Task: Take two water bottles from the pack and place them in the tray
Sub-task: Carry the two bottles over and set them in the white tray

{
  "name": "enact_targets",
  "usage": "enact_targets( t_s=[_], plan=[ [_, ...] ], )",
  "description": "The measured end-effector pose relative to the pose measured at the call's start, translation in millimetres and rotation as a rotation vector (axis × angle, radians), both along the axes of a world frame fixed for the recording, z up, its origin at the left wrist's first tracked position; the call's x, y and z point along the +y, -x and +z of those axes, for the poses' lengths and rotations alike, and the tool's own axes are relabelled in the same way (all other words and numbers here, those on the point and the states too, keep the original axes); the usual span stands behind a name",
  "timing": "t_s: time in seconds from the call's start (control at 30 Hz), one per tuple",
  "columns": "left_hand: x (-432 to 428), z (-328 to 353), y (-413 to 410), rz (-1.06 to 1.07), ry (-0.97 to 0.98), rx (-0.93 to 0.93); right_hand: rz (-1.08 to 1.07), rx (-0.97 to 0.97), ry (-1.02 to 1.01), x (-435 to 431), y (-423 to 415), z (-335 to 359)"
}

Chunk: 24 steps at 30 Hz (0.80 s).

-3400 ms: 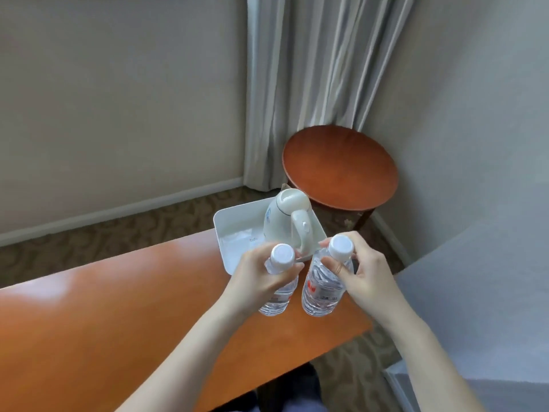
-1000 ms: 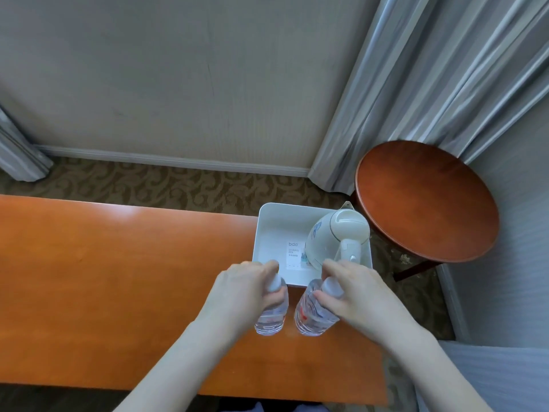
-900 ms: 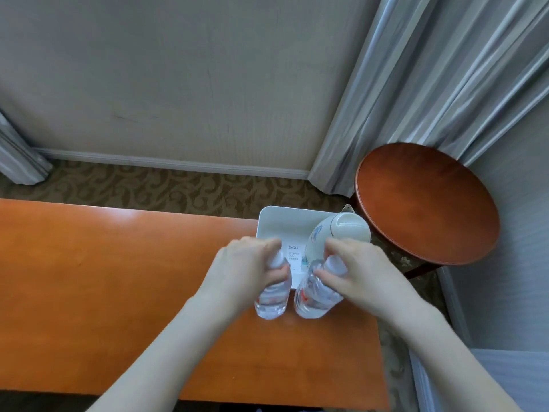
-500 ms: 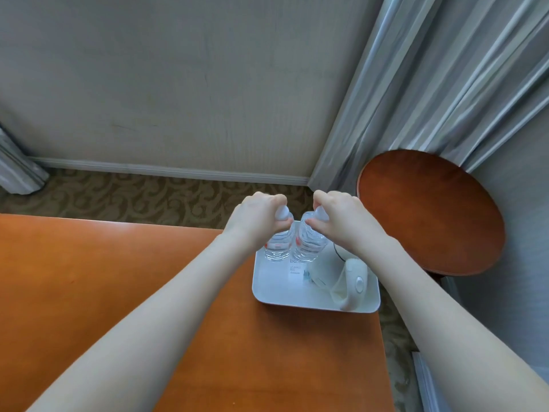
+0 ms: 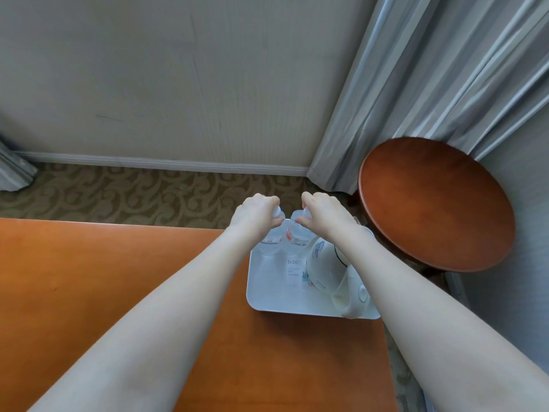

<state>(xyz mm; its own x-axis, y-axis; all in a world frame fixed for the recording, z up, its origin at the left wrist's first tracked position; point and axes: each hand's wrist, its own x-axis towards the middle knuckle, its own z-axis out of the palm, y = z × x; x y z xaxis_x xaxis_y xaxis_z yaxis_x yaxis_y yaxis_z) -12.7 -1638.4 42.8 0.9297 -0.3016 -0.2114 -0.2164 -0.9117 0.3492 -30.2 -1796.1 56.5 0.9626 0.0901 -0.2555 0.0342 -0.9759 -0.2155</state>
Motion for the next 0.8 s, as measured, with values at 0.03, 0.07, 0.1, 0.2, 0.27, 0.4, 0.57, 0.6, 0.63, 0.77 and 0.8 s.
enact_targets(
  t_s=[0.03, 0.07, 0.1, 0.2, 0.27, 0.4, 0.57, 0.6, 0.63, 0.77, 0.8],
  plan=[
    [0, -2, -1, 0.002, -0.001, -0.004, -0.004, -0.003, 0.0, 0, -1, -2],
    [-1, -4, -2, 0.006, 0.0, -0.012, -0.008, -0.011, -0.003, 1, -2, -4],
    [-1, -5, -4, 0.007, 0.002, -0.021, -0.008, -0.016, -0.004, 3, -4, -4],
    [-3, -6, -7, 0.003, 0.008, -0.028, 0.006, -0.017, 0.002, 9, -6, -6],
    [-4, -6, -8, -0.003, 0.003, -0.023, 0.021, -0.016, 0.015, 12, -7, -7],
    [-3, 1, -12, -0.042, -0.072, 0.058, 0.108, 0.018, 0.088, 12, -7, -2],
    [-1, 17, -19, -0.195, -0.315, 0.075, 0.265, 0.055, 0.254, 7, -12, 10],
    [0, 20, -20, -0.228, -0.347, 0.064, 0.282, 0.059, 0.272, 6, -13, 12],
    [1, 22, -22, -0.265, -0.366, 0.054, 0.299, 0.06, 0.288, 5, -14, 13],
    [7, 25, -26, -0.461, -0.419, 0.042, 0.398, 0.053, 0.313, 4, -18, 9],
    [7, 24, -26, -0.49, -0.424, 0.038, 0.41, 0.055, 0.303, 4, -18, 8]
  ],
)
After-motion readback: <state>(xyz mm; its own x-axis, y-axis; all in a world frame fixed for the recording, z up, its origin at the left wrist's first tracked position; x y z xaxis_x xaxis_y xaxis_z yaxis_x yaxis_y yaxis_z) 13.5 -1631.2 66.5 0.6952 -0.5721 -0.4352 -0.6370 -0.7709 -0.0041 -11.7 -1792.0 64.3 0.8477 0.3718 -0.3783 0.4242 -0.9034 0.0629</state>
